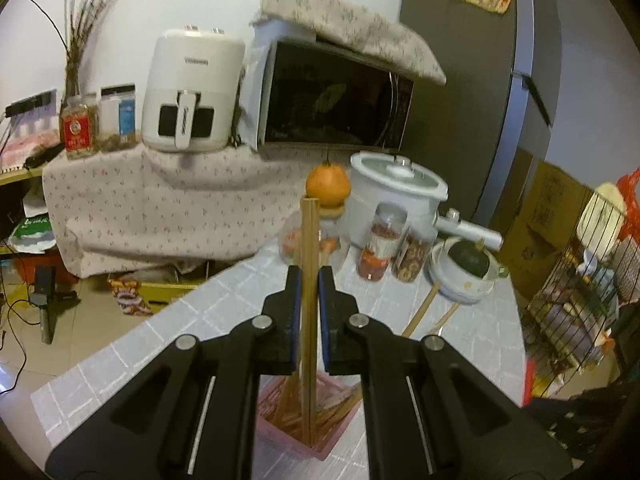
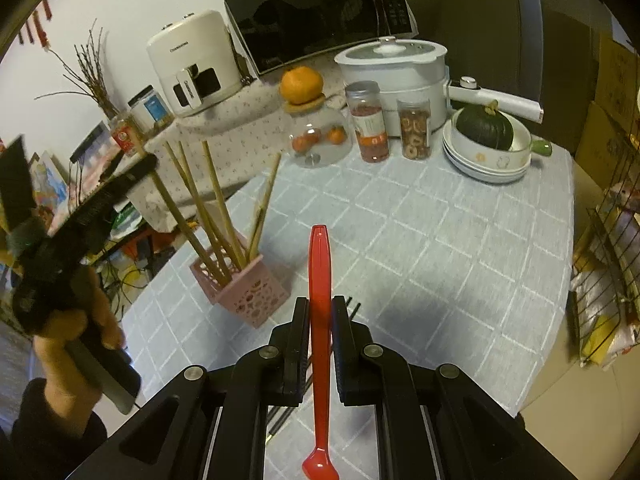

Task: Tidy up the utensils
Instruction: 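Open the left tool to release the chopstick into the pink holder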

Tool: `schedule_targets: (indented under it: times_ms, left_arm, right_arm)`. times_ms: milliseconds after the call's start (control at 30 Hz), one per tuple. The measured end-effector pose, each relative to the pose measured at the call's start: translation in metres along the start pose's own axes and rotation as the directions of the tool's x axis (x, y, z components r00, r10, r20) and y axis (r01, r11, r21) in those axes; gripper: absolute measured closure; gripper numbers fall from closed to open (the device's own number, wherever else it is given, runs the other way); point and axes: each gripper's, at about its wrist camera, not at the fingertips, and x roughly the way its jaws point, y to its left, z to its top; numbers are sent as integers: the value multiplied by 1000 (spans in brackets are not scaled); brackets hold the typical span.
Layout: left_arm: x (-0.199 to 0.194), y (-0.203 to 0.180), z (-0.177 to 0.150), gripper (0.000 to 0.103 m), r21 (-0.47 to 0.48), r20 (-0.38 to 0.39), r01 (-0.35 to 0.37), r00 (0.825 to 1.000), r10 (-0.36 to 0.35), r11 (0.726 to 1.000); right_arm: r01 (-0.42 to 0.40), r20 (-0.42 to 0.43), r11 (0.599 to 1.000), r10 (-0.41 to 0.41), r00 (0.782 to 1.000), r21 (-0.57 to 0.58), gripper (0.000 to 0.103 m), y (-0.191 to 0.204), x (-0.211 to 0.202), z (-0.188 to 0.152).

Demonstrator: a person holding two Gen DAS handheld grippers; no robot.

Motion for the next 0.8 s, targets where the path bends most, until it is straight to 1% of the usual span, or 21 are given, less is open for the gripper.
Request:
schedule_targets:
  times_ms: [67,167,200,300,367,467,500,567,600,633,667,700,733,800]
  left_arm:
    - [5,1,-2,94,-6,-28,11,1000,-11,1000]
    - [6,3,0,93,-25,-40,30,999,-31,999]
    - [6,5,1,91,-35,-46,41,998,-43,999]
    - [3,7,4,79,-57,-54,57,997,-60,997]
    - [-2,10,6,76,-65,-52,60,997,-64,996]
    - [-11,15,9,68,-76,-56,64,996,-68,995]
    - [-14,17,10,64,-77,-63,60,996,-65,995]
    - [-20,23,10,61,-82,-82,49,995,-56,995]
    - [-22,26,10,60,-81,-104,38,994,-46,996]
    - [-23,29,9,57,-79,-118,30,992,-39,996]
    - [-24,33,8,53,-73,-141,20,990,-30,997]
    - [-24,37,7,45,-63,-169,7,985,-17,998]
    - [-25,42,5,41,-55,-188,-6,982,-4,998]
    - [-25,52,-1,39,-34,-243,-41,970,31,999]
  right_arm:
    - [-7,16,1000,8,1000,-3,92,1,-1,1]
    - [-18,38,1000,18,999,-6,92,3,-3,3]
    - [-21,45,1000,21,999,-7,92,4,-3,4]
    - [-31,65,999,31,997,-9,92,8,-5,6]
    - [-40,85,999,40,996,-7,92,12,-6,9]
    - [-57,117,998,57,991,-6,92,20,-8,13]
    - [-64,129,998,64,990,-6,92,23,-8,15]
    - [-79,154,997,79,985,-7,92,30,-9,18]
    - [-85,164,996,86,983,-9,92,34,-9,20]
    - [-91,172,996,92,981,-12,92,37,-9,22]
    - [-99,187,995,101,977,-19,92,43,-8,25]
    - [-100,198,995,104,975,-27,92,48,-7,26]
    - [-101,209,994,106,972,-34,92,52,-7,27]
    - [-101,245,994,110,963,-49,92,63,-5,32]
